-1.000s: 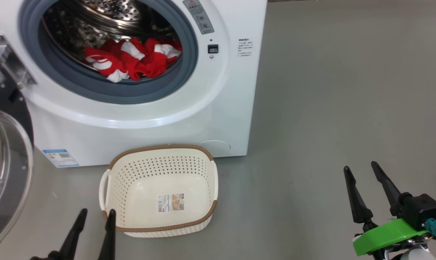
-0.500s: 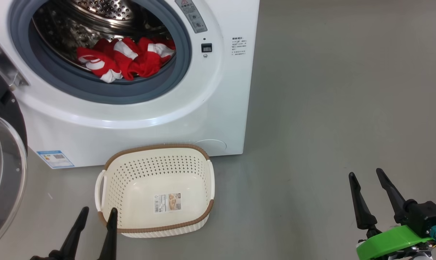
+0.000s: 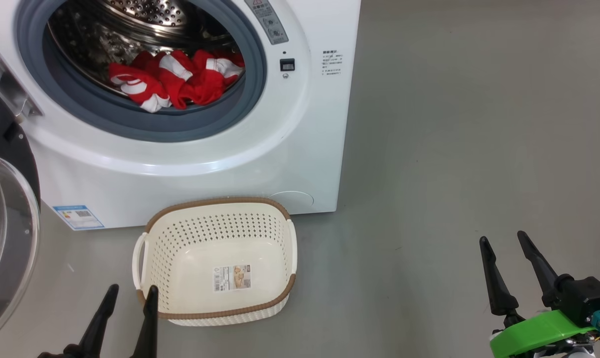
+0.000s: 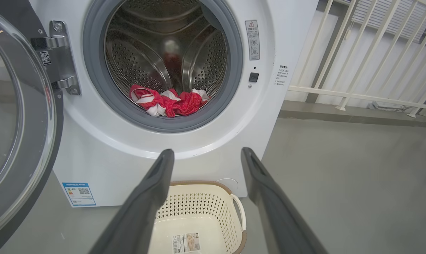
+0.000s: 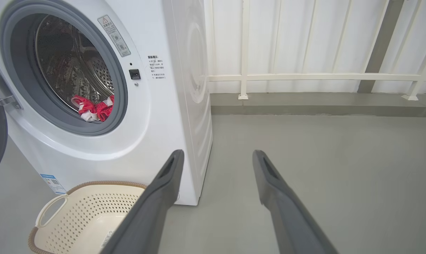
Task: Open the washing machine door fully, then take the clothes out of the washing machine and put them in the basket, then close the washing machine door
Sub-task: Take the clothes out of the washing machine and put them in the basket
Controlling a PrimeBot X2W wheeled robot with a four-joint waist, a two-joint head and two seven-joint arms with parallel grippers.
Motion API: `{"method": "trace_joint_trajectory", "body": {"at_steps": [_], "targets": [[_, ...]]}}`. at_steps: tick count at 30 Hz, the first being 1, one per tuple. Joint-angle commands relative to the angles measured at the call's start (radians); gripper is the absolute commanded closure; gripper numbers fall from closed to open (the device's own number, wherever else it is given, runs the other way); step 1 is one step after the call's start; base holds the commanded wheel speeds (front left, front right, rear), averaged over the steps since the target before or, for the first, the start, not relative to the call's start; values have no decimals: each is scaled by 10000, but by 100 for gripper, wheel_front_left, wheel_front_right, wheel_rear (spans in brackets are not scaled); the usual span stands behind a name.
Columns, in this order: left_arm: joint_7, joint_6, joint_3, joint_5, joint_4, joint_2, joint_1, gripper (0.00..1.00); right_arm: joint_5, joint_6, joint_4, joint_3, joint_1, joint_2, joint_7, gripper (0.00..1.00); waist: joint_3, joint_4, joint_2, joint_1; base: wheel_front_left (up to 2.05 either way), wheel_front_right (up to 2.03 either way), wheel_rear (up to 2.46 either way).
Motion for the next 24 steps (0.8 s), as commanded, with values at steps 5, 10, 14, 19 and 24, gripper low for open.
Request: {"method": "trace_joint_trajectory", "body": {"at_steps": [5, 10, 14, 19, 24], "targets": [[-51, -54, 358, 71, -247, 214, -324, 0, -16, 62, -269, 219, -224, -100, -63, 0, 36, -16, 0, 0, 16, -16, 0], [-51, -54, 306, 42, -248, 285, -378, 0, -5, 62, -258, 231, -227, -84, -63, 0, 66, -11, 0, 0, 80, -80, 0], [-51, -54, 282, 21, -258, 334, -405, 0, -5, 62, -257, 253, -230, -62, -63, 0, 92, 6, 0, 0, 102, -102, 0], [-51, -54, 286, 23, -251, 360, -427, 0, -7, 62, -256, 270, -228, -41, -63, 0, 98, 43, 0, 0, 103, -103, 0], [-51, -54, 273, 24, -221, 392, -491, 0, -11, 62, -237, 311, -256, -25, -63, 0, 124, 106, 0, 0, 100, -100, 0]]}}
